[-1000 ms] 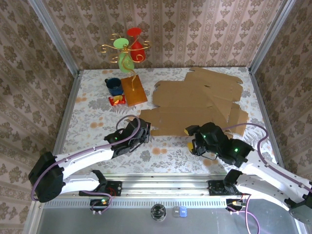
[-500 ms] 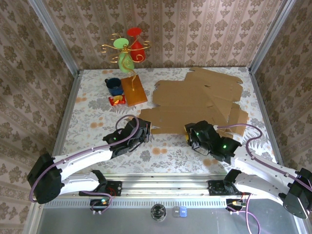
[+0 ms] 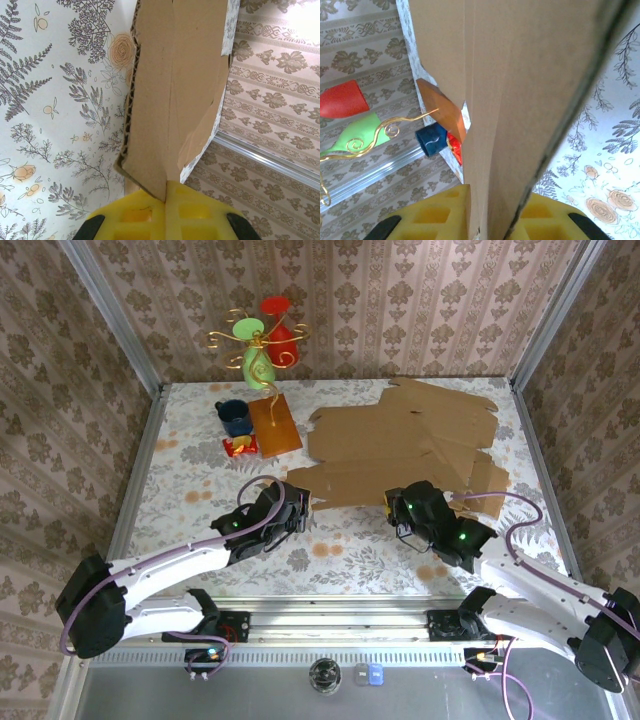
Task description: Fold the paper box
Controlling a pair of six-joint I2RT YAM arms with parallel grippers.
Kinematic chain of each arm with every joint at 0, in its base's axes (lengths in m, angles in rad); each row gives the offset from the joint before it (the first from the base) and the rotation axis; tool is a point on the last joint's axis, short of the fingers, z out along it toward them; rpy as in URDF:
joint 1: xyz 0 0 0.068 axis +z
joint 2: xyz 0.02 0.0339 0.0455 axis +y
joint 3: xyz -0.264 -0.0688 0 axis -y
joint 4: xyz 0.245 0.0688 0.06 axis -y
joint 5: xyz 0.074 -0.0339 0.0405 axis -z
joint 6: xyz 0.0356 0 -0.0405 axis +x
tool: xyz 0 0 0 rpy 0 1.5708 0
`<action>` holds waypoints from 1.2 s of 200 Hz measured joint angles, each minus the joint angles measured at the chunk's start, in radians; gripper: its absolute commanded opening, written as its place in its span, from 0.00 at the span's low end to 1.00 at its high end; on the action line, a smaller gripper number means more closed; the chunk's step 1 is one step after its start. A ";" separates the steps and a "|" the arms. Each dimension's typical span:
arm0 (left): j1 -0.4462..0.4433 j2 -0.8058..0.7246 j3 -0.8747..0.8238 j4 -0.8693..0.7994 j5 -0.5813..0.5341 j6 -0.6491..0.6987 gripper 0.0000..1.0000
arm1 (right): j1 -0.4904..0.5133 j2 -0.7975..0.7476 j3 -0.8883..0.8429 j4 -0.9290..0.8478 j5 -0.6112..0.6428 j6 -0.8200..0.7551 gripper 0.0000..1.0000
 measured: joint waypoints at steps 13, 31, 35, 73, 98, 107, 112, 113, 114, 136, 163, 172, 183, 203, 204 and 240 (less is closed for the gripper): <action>0.000 0.000 0.000 0.000 0.000 0.000 0.00 | -0.007 0.010 0.000 0.000 -0.007 0.000 0.25; 0.000 0.000 0.000 0.000 0.000 0.000 0.00 | -0.016 0.022 0.000 -0.001 -0.017 0.000 0.21; 0.000 0.000 0.000 0.000 0.000 0.000 0.00 | -0.017 0.024 0.000 -0.001 -0.018 -0.001 0.19; 0.001 -0.004 0.000 -0.001 0.001 0.000 0.00 | -0.024 0.031 0.000 0.000 -0.025 -0.004 0.14; 0.001 -0.004 0.000 -0.001 0.006 0.000 0.00 | -0.031 0.039 0.000 0.002 -0.038 -0.002 0.00; 0.003 -0.004 0.000 -0.001 0.009 0.002 0.01 | -0.034 0.041 0.002 0.000 -0.042 -0.011 0.00; 0.007 -0.004 0.000 -0.001 0.013 0.007 0.11 | -0.035 0.042 0.005 -0.001 -0.043 -0.014 0.00; 0.008 -0.004 0.000 -0.001 0.014 0.008 0.12 | -0.035 0.043 0.005 -0.001 -0.043 -0.016 0.00; 0.008 -0.004 0.000 -0.002 0.014 0.010 0.15 | -0.035 0.043 0.006 -0.001 -0.043 -0.016 0.00; 0.041 -0.008 0.023 -0.028 0.044 0.059 0.53 | -0.057 0.069 0.071 -0.029 -0.047 -0.057 0.00; 0.119 -0.063 0.106 -0.105 0.091 0.172 0.68 | -0.086 0.126 0.228 -0.060 -0.050 -0.130 0.00; 0.153 -0.090 0.142 -0.142 0.103 0.210 0.73 | -0.093 0.145 0.288 -0.069 -0.050 -0.153 0.00; 0.201 -0.130 0.186 -0.193 0.114 0.282 0.76 | -0.101 0.172 0.366 -0.077 -0.051 -0.186 0.00; 0.285 -0.191 0.256 -0.289 0.129 0.388 0.77 | -0.112 0.224 0.502 -0.084 -0.056 -0.236 0.00; 0.293 -0.194 0.261 -0.298 0.131 0.398 0.77 | -0.113 0.228 0.512 -0.085 -0.056 -0.238 0.00; 0.438 -0.230 0.420 -0.477 0.148 0.596 0.74 | -0.119 0.319 0.727 -0.103 -0.067 -0.296 0.00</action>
